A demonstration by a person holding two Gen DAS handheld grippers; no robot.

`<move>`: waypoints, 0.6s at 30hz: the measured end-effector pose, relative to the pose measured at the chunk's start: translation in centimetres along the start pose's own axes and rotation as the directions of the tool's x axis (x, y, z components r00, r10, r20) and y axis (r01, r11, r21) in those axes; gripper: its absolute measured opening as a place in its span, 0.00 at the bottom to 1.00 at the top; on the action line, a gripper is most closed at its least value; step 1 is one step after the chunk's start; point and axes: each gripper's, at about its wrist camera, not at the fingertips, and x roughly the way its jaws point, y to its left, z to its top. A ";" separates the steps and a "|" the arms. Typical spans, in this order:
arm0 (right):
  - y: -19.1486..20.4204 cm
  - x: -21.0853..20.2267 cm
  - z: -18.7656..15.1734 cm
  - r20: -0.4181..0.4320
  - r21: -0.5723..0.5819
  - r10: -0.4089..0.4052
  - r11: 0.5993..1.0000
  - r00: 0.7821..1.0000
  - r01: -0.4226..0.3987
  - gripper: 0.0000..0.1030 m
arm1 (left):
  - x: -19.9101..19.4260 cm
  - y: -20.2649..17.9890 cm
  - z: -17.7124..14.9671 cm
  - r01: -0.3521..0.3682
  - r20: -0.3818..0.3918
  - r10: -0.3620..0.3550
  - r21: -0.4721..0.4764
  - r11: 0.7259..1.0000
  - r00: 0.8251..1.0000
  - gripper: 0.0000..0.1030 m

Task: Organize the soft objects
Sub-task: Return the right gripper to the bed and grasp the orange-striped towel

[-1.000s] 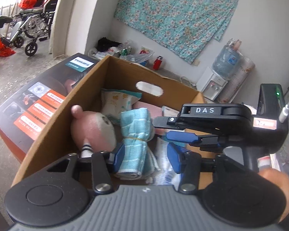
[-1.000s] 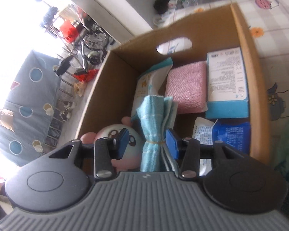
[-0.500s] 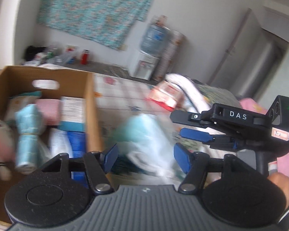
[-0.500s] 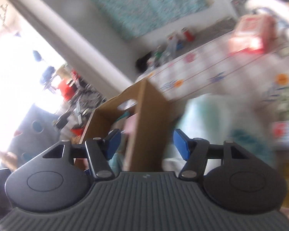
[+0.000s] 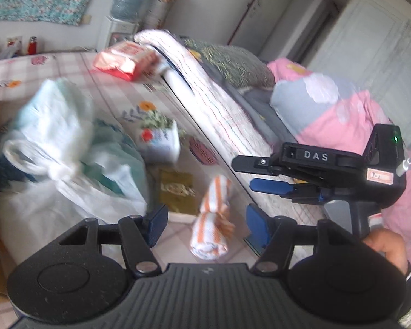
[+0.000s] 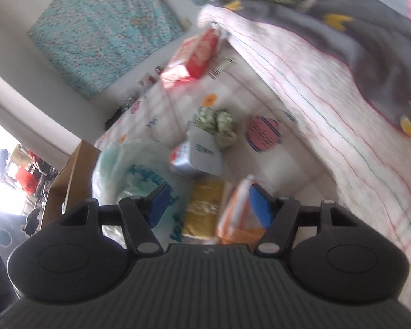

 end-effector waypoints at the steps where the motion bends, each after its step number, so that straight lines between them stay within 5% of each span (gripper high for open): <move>1: -0.5 0.3 -0.4 -0.006 0.014 -0.005 1.000 1.000 0.005 0.62 | 0.5 -0.3 -0.4 0.004 -0.014 -0.004 0.008 1.000 1.000 0.61; 18: -2.1 5.5 -1.3 -0.126 0.118 -0.014 0.993 0.992 0.029 0.56 | 6.9 -0.8 -2.0 0.000 -0.143 0.011 0.072 0.997 0.990 0.58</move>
